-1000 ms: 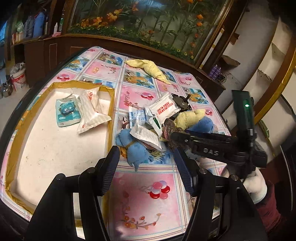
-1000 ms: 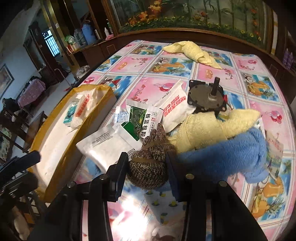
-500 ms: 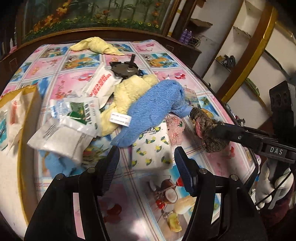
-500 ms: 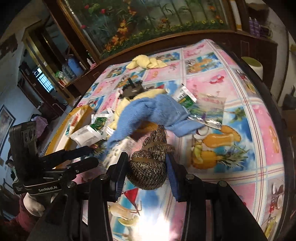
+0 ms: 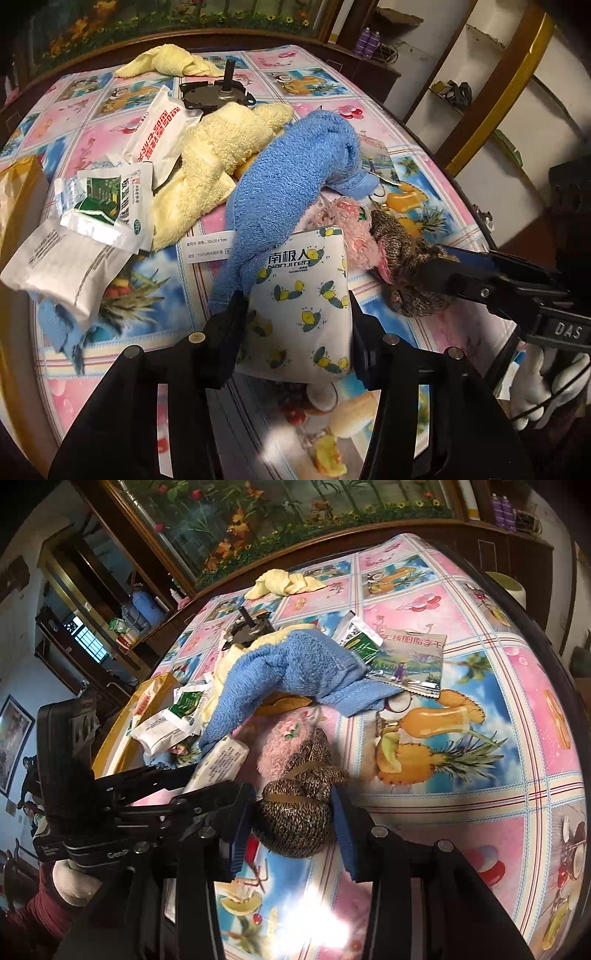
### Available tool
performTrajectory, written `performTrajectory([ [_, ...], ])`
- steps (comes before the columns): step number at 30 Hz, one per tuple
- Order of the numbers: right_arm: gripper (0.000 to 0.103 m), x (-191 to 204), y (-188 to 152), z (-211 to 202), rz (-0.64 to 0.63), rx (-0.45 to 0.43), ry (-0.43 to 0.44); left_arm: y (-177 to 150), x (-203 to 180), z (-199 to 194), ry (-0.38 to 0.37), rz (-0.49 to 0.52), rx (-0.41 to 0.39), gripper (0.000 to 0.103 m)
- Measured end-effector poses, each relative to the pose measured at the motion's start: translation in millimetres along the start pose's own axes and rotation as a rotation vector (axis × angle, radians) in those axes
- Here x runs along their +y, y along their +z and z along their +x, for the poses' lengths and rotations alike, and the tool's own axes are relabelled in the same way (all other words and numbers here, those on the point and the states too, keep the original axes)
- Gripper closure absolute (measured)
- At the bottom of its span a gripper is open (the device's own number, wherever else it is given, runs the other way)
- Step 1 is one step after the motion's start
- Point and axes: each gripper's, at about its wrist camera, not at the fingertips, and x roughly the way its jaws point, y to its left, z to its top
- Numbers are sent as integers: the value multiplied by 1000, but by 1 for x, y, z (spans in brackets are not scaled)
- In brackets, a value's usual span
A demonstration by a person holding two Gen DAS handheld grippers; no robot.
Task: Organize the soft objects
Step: 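Lift and carry the hat and bird-print pack toward the tray with both tools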
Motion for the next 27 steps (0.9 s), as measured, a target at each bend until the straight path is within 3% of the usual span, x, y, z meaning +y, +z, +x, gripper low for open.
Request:
performTrajectory([
  [6, 62, 21, -1, -14, 4, 6, 130, -24, 10, -63, -117, -22, -49, 55],
  [10, 62, 53, 7, -27, -37, -24, 234, -30, 32, -128, -185, -79, -158, 57],
  [14, 62, 90, 15, -40, -106, -76, 301, -36, 50, -193, -186, -103, -299, 62],
  [22, 62, 148, 36, -83, -196, -155, 305, -35, 71, -284, -155, -79, -459, 62],
  [24, 62, 160, 44, -107, -212, -200, 293, -32, 68, -310, -87, -44, -506, 62],
  [27, 62, 184, 60, -151, -252, -290, 268, -19, 59, -368, 83, 23, -616, 62],
])
